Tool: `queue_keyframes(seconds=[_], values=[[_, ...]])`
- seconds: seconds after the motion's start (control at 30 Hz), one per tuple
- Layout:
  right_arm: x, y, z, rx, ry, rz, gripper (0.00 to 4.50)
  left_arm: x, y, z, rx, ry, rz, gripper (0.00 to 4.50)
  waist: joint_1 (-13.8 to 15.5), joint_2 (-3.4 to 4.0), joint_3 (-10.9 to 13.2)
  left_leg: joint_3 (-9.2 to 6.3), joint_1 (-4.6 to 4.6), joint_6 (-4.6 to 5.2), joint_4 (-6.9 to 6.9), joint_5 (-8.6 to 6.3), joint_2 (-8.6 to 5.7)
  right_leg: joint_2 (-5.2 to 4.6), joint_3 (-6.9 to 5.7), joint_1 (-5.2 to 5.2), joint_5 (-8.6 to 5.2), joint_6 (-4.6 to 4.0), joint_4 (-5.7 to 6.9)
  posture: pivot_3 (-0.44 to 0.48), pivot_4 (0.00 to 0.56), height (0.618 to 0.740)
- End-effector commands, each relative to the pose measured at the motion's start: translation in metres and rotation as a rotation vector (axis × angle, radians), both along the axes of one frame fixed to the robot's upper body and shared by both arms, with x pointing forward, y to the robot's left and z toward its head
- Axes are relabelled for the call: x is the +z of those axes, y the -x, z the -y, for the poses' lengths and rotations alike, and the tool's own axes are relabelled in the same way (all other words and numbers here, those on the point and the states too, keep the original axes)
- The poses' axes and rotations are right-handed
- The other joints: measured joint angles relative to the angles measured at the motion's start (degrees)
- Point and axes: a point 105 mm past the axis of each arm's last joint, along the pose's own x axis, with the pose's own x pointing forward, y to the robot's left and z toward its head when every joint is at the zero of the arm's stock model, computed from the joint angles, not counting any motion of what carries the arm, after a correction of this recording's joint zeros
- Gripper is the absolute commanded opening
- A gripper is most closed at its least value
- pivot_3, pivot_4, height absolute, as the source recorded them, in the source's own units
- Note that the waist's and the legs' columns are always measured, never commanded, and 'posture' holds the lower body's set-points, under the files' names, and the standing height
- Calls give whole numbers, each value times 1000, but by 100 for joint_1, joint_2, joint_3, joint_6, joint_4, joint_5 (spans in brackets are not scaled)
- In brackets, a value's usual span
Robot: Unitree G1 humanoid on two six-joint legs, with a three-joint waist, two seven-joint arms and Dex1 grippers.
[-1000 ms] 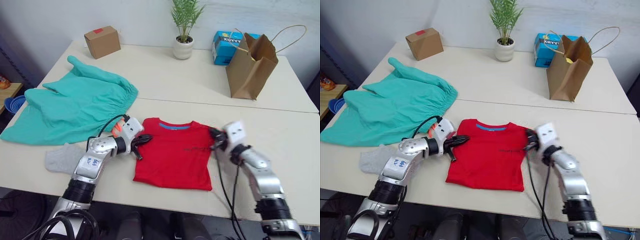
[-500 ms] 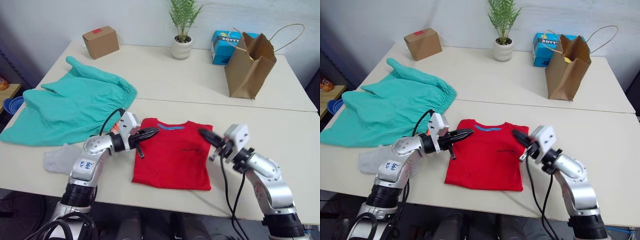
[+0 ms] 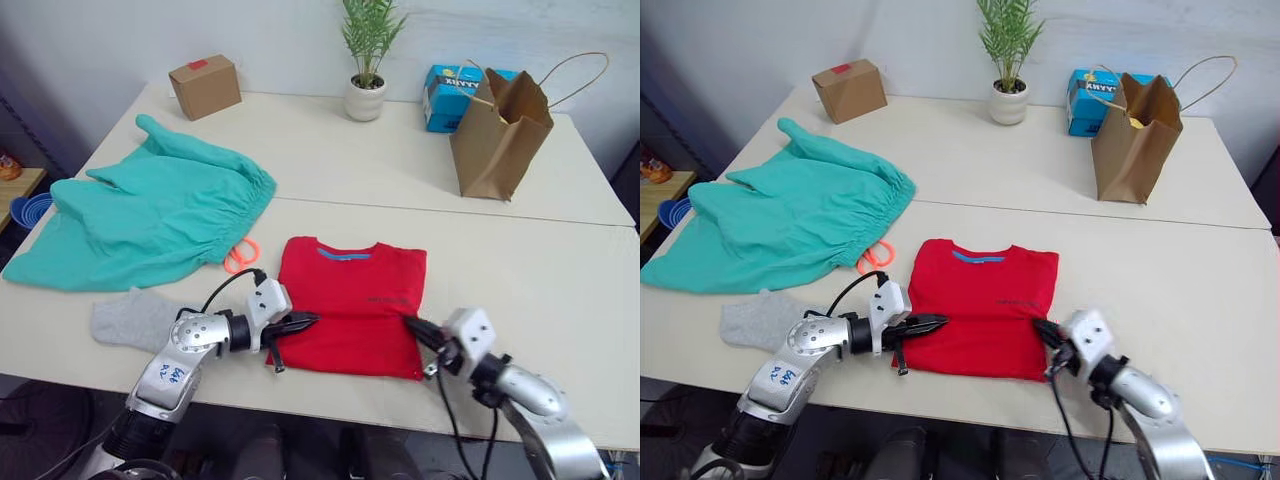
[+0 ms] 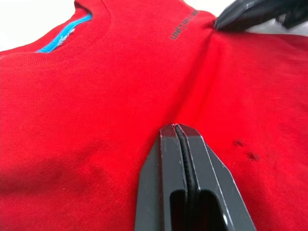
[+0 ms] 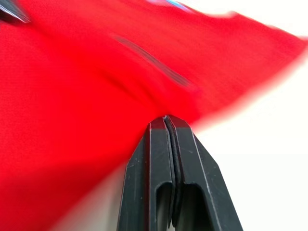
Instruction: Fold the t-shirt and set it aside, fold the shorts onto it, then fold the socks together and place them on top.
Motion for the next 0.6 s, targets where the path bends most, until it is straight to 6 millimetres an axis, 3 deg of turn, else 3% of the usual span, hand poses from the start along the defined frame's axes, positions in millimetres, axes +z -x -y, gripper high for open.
queue_keyframes(seconds=[0.03,0.17,0.3,0.43,0.6], values=[[16,0,15,-26,-47,64,0,9,3,-6,8,75,41,30,-57,0,-1,5,10,-4,-15,2,2,3,3,1,4,-7,-3,0,150,740],[38,0,3,38,-106,119,0,42,11,-1,-58,205,146,30,-61,3,0,4,14,-16,-27,9,9,12,1,-8,4,-10,3,0,150,740],[56,9,-40,222,-143,138,0,47,22,0,-133,181,107,30,-44,4,0,2,-18,-18,-20,10,8,12,0,-34,4,-10,5,0,150,740],[37,17,-69,360,-44,92,0,33,33,2,-182,116,52,30,-9,4,0,1,-19,-18,-23,8,6,10,-1,-33,4,-9,-9,0,150,740],[9,19,-74,371,-22,13,0,7,33,-4,-141,9,-3,30,10,3,0,0,-29,-12,-19,4,1,2,-2,-33,4,-9,-19,0,150,740]])
